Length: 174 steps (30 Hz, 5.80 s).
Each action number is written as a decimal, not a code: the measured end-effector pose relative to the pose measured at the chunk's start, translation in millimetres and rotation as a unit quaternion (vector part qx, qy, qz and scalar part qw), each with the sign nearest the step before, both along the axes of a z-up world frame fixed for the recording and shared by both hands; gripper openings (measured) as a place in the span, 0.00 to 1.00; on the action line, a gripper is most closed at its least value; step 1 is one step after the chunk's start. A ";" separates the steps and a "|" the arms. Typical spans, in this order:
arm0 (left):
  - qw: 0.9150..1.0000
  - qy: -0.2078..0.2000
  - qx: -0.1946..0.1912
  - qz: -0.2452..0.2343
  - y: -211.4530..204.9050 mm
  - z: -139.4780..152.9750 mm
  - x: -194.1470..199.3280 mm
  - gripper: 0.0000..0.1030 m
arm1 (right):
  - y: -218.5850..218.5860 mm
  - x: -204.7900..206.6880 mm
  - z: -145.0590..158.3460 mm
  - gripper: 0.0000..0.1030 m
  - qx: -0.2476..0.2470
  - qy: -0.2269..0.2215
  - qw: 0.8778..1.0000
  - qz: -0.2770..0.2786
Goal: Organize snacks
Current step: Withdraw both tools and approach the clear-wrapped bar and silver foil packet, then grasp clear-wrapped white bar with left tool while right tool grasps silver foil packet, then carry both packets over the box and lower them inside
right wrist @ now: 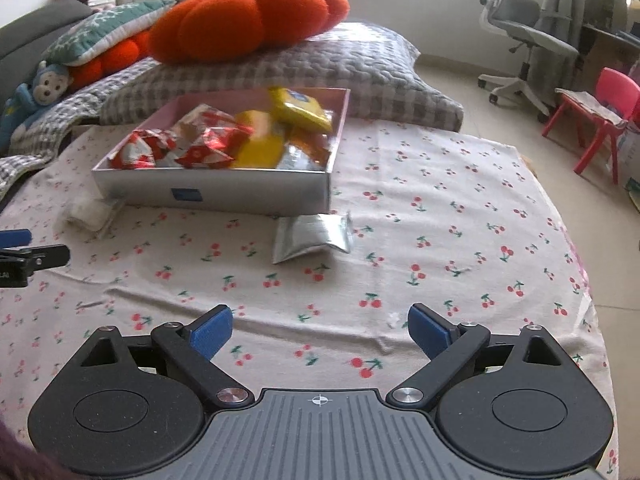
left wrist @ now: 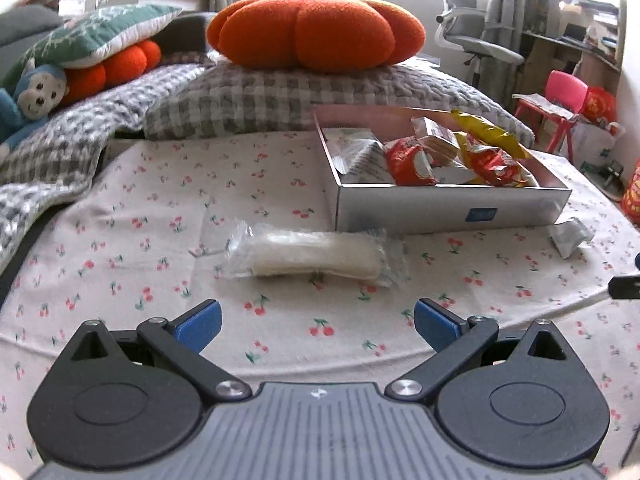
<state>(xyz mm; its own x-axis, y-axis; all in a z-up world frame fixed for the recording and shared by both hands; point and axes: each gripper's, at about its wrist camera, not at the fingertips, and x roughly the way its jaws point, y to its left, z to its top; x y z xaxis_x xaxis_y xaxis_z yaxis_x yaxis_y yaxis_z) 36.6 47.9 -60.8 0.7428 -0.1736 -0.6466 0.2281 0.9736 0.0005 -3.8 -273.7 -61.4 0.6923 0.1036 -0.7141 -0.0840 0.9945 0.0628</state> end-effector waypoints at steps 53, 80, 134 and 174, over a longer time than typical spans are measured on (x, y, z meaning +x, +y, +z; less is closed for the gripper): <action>0.978 0.147 0.042 -0.144 -24.2 5.4 26.5 0.69 | 11.0 74.6 -22.8 0.99 -0.006 -0.003 1.000 -0.028; 0.994 0.102 0.005 -0.026 -31.1 6.8 18.2 0.30 | 33.0 69.9 -11.0 0.42 -0.017 -0.004 0.999 0.029; 0.986 0.095 -0.133 -0.026 -18.2 59.9 6.2 0.25 | 17.6 51.5 41.9 0.38 0.145 0.046 0.988 0.002; 0.973 0.062 -0.219 0.024 -44.4 41.3 139.6 0.25 | 22.0 149.6 62.3 0.38 0.198 0.024 0.975 -0.096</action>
